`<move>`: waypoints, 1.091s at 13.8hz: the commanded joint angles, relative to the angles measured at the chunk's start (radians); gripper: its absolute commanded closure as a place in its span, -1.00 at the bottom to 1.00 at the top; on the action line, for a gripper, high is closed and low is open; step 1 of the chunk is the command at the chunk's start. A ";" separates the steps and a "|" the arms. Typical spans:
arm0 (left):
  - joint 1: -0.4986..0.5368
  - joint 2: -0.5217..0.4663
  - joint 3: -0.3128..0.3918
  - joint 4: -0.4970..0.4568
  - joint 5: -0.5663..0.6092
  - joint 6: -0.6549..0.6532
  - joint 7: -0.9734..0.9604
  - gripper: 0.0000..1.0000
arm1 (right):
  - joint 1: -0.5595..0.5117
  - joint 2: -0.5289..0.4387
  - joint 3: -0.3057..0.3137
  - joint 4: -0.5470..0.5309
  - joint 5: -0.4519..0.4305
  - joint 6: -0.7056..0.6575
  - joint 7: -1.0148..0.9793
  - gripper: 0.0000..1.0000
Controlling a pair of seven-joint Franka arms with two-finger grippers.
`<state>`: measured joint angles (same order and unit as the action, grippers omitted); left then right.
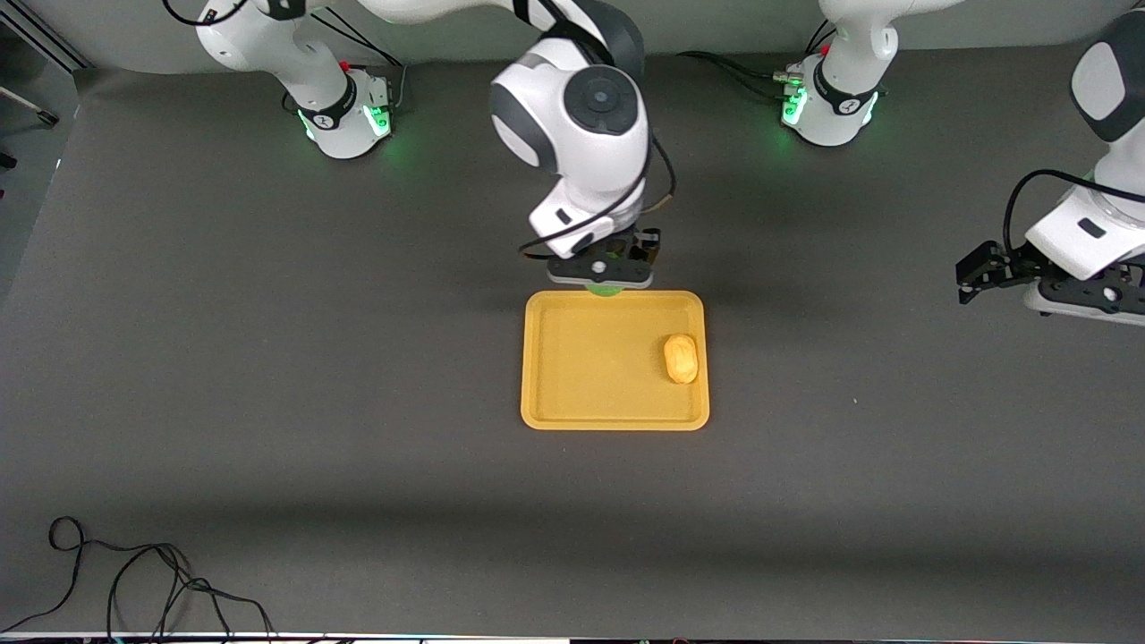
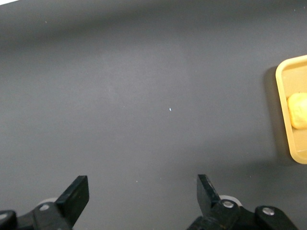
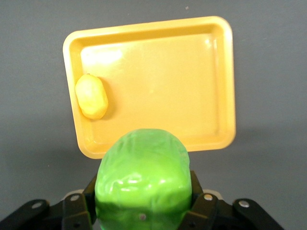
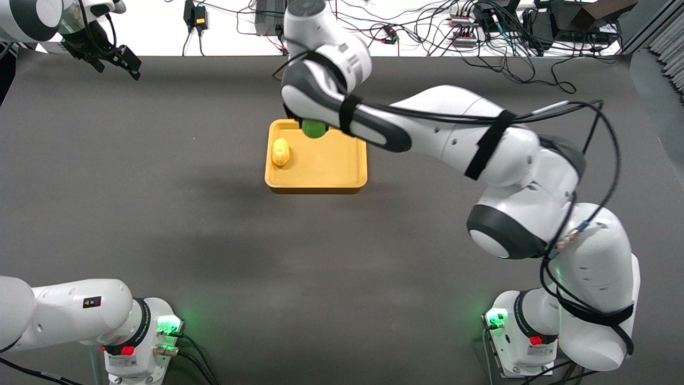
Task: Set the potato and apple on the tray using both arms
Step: 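Lower the apple onto the tray beside the potato and open the right gripper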
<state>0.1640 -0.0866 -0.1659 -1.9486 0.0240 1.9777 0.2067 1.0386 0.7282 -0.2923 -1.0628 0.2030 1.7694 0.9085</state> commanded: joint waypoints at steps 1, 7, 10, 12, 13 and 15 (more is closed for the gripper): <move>0.002 -0.035 -0.003 -0.021 0.001 -0.017 0.019 -0.99 | -0.045 0.118 0.002 0.063 0.032 0.051 0.003 0.36; 0.003 0.027 -0.001 0.125 -0.003 -0.232 0.017 -1.00 | -0.078 0.295 0.012 0.063 0.047 0.254 -0.002 0.36; 0.011 0.082 -0.001 0.211 -0.001 -0.319 0.019 -0.99 | -0.109 0.327 0.064 0.063 0.055 0.300 -0.002 0.36; 0.018 0.084 -0.001 0.212 -0.003 -0.303 0.019 -0.99 | -0.117 0.338 0.071 0.063 0.053 0.301 -0.002 0.36; 0.025 0.085 -0.001 0.212 -0.004 -0.301 0.019 -1.00 | -0.117 0.339 0.071 0.061 0.053 0.301 -0.003 0.35; 0.026 0.094 -0.001 0.212 -0.004 -0.301 0.016 -1.00 | -0.117 0.361 0.071 0.061 0.052 0.308 -0.003 0.30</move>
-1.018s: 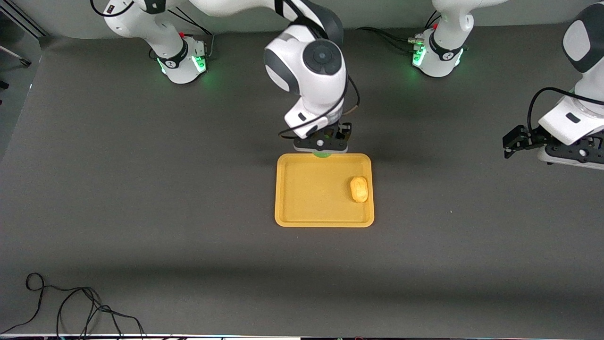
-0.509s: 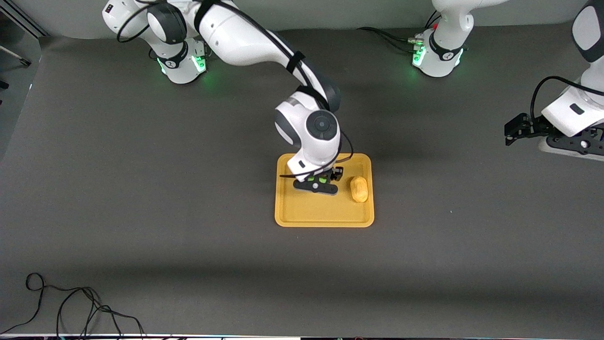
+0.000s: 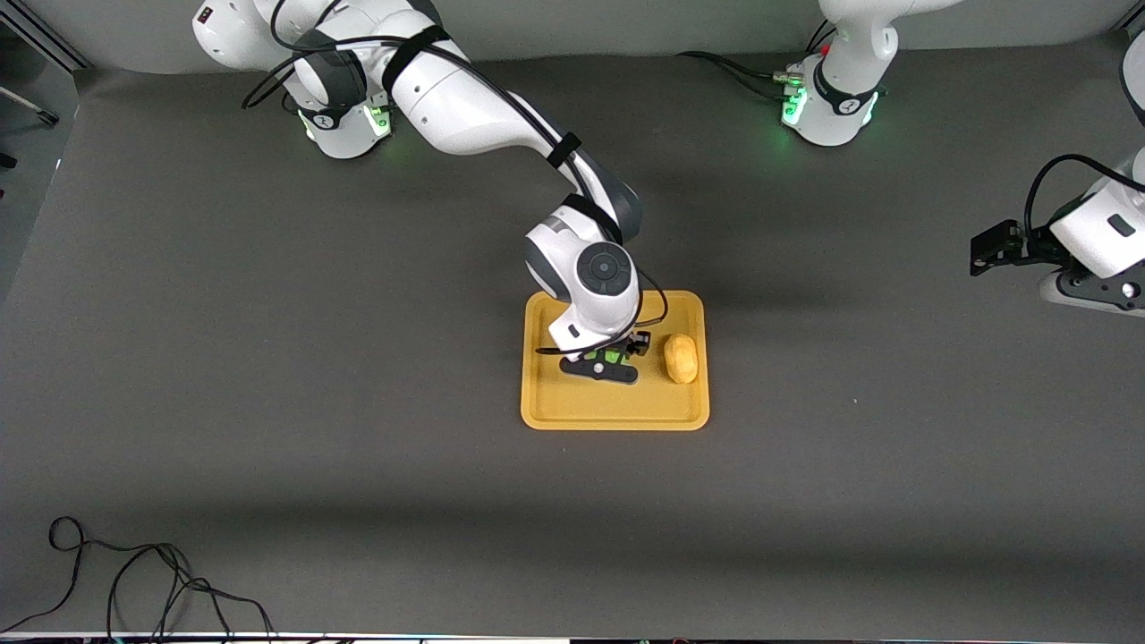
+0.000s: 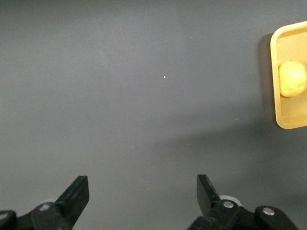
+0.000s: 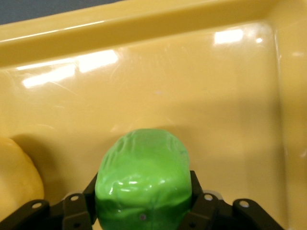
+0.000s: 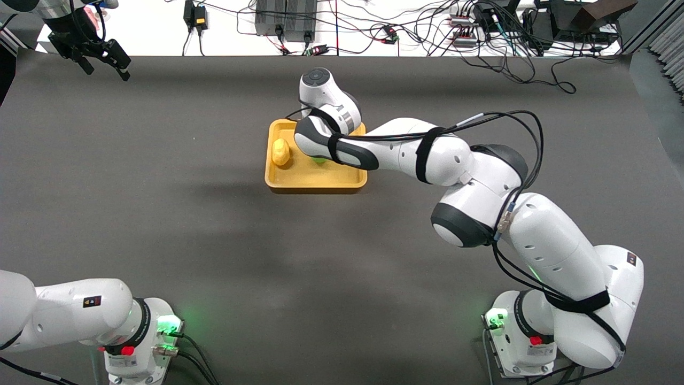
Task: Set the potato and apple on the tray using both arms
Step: 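Lower the apple onto the tray beside the potato and open the right gripper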
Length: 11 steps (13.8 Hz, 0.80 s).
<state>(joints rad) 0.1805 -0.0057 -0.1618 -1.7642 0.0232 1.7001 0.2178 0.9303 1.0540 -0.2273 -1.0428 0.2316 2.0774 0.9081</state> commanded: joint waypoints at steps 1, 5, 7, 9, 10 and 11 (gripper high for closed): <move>0.008 0.016 -0.005 0.028 -0.003 -0.025 0.000 -1.00 | -0.008 0.043 0.006 0.041 0.025 0.016 0.001 -0.14; 0.007 0.030 -0.008 0.040 -0.008 -0.028 -0.040 -1.00 | -0.008 -0.009 0.011 0.046 0.052 -0.057 0.011 -1.00; 0.005 0.032 -0.008 0.042 -0.008 -0.028 -0.044 -1.00 | -0.010 -0.095 0.005 0.053 0.060 -0.196 0.011 -1.00; 0.005 0.036 -0.010 0.049 -0.008 -0.033 -0.043 -1.00 | -0.010 -0.207 -0.010 0.052 0.055 -0.314 0.011 -1.00; 0.007 0.036 -0.010 0.054 -0.008 -0.036 -0.046 -1.00 | -0.015 -0.259 -0.015 0.050 0.052 -0.363 0.011 -1.00; 0.007 0.036 -0.010 0.058 -0.009 -0.036 -0.049 -1.00 | -0.034 -0.311 -0.014 0.050 0.048 -0.406 0.009 -1.00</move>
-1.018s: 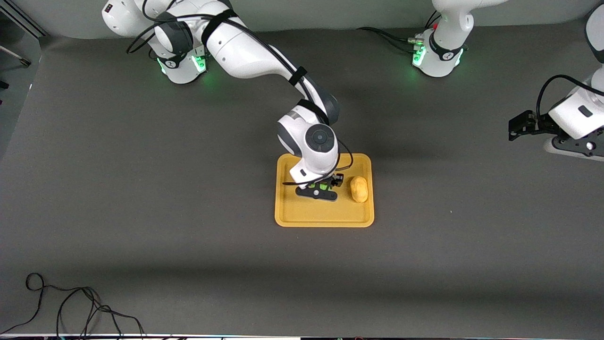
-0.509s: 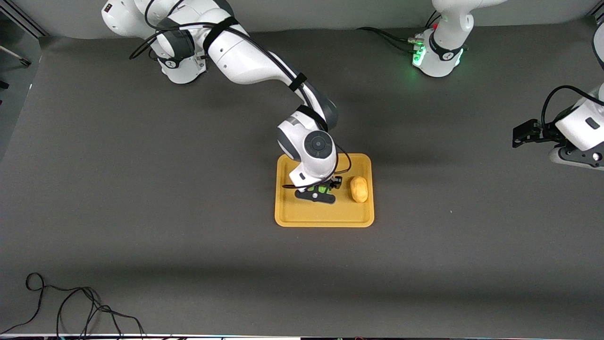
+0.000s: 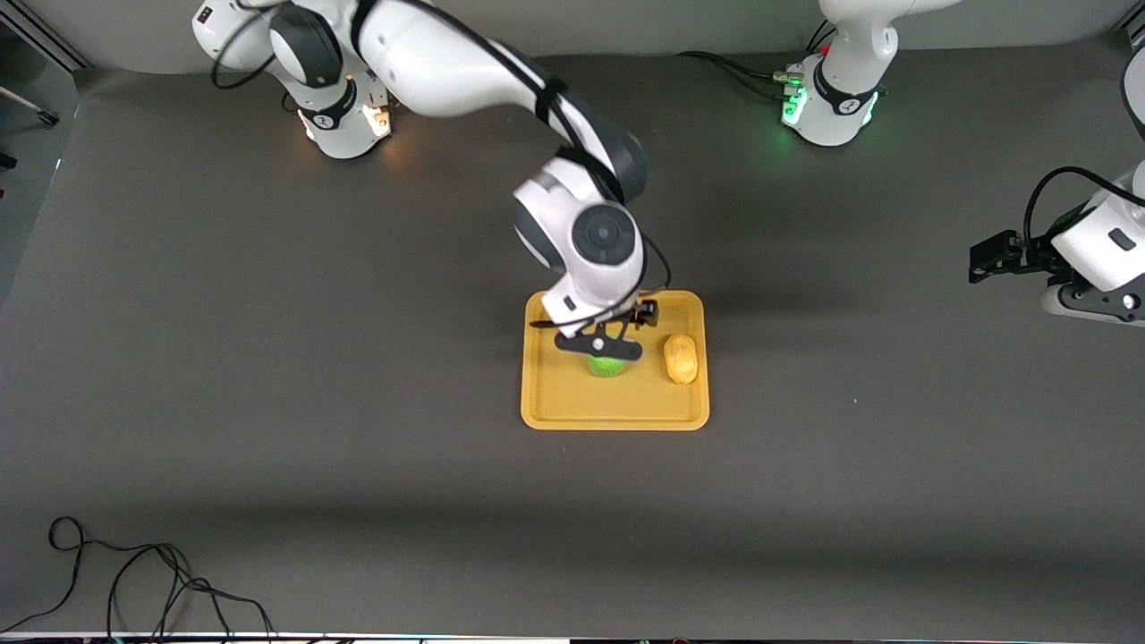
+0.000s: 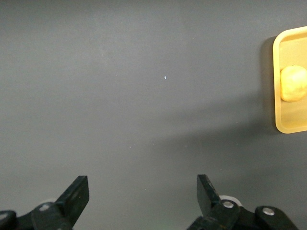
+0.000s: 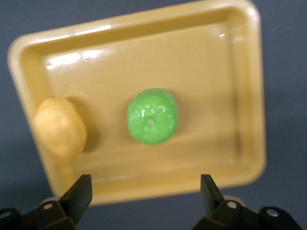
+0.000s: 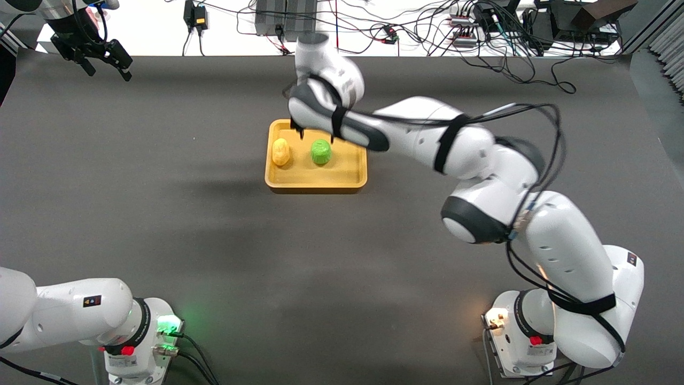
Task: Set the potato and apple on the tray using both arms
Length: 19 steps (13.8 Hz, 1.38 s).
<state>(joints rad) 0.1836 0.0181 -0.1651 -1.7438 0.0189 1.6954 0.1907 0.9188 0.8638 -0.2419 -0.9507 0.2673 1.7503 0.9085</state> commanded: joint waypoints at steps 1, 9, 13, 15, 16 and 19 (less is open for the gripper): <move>0.005 0.013 -0.007 0.038 -0.005 -0.031 -0.023 -1.00 | -0.043 -0.181 0.004 -0.048 0.009 -0.121 0.003 -1.00; 0.002 0.023 -0.005 0.040 -0.017 -0.034 -0.048 -1.00 | -0.228 -0.670 -0.045 -0.465 -0.184 -0.252 -0.391 -1.00; -0.013 0.051 -0.010 0.062 -0.014 -0.043 -0.048 -1.00 | -0.516 -0.845 0.067 -0.647 -0.246 -0.209 -0.638 -1.00; -0.013 0.074 -0.011 0.095 -0.014 -0.043 -0.040 -1.00 | -0.683 -0.861 0.151 -0.662 -0.257 -0.206 -0.721 -1.00; -0.013 0.078 -0.011 0.108 -0.016 -0.045 -0.048 -1.00 | -0.760 -0.862 0.182 -0.660 -0.257 -0.206 -0.781 -1.00; -0.010 0.094 -0.011 0.171 -0.016 -0.077 -0.048 -1.00 | -0.883 -0.864 0.205 -0.662 -0.257 -0.195 -0.884 -1.00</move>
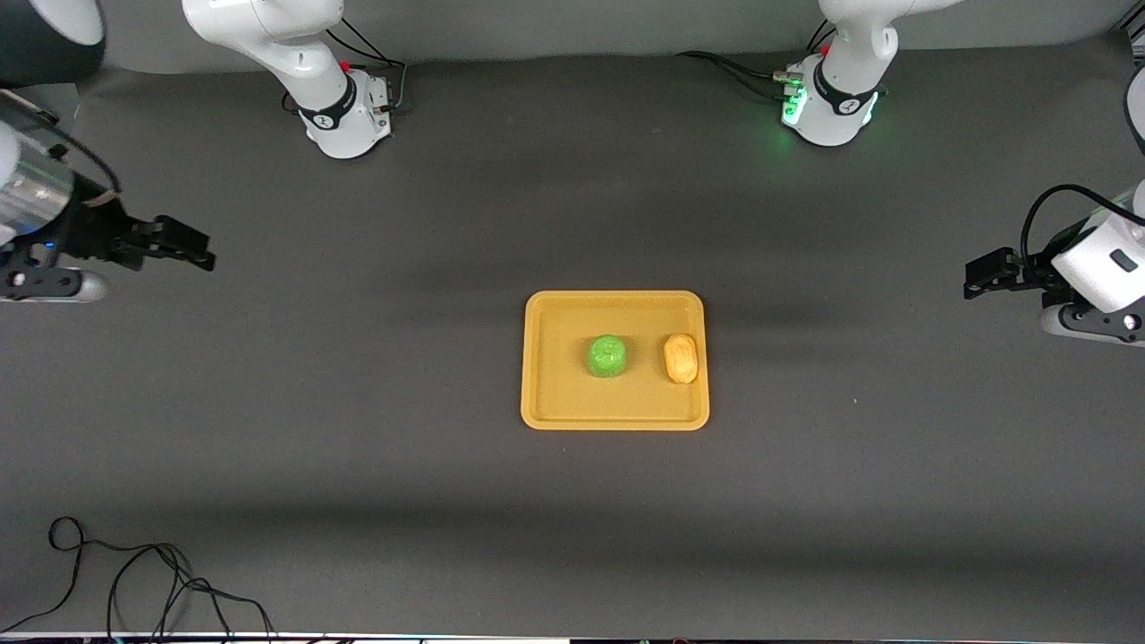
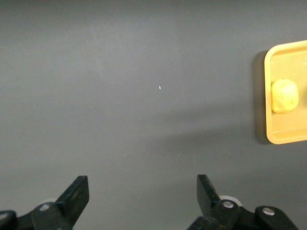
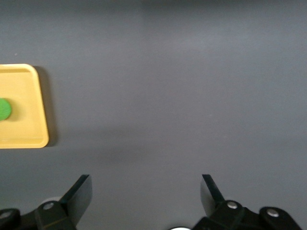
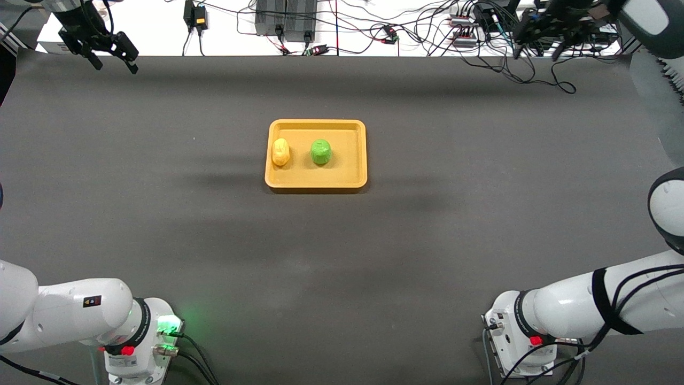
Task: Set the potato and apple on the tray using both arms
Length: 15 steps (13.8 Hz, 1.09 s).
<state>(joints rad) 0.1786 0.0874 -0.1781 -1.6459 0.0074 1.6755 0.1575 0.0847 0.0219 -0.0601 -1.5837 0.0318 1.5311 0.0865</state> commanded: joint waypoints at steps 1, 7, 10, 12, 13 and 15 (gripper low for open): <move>-0.005 0.028 0.002 0.090 0.012 -0.080 -0.013 -1.00 | -0.054 -0.022 0.013 -0.030 -0.021 0.035 -0.083 -1.00; -0.004 0.048 0.003 0.127 0.009 -0.103 -0.021 -1.00 | -0.055 -0.033 -0.001 -0.084 -0.026 0.112 -0.087 -1.00; -0.004 0.048 0.003 0.126 0.043 -0.080 -0.019 -1.00 | -0.089 -0.034 0.025 -0.075 -0.026 0.100 -0.099 -1.00; -0.005 0.049 0.002 0.123 0.045 -0.075 -0.023 -1.00 | -0.088 -0.030 0.025 -0.047 -0.026 0.054 -0.102 -1.00; -0.004 0.049 0.002 0.123 0.037 -0.079 -0.023 -1.00 | -0.083 -0.028 0.023 -0.038 -0.026 0.035 -0.100 -1.00; 0.002 0.048 0.002 0.120 0.031 -0.079 -0.018 -1.00 | -0.079 -0.028 0.025 -0.036 -0.065 0.032 -0.119 -1.00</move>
<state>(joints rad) 0.1800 0.1235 -0.1754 -1.5482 0.0321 1.6049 0.1547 0.0087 0.0020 -0.0453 -1.6305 0.0171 1.5855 0.0009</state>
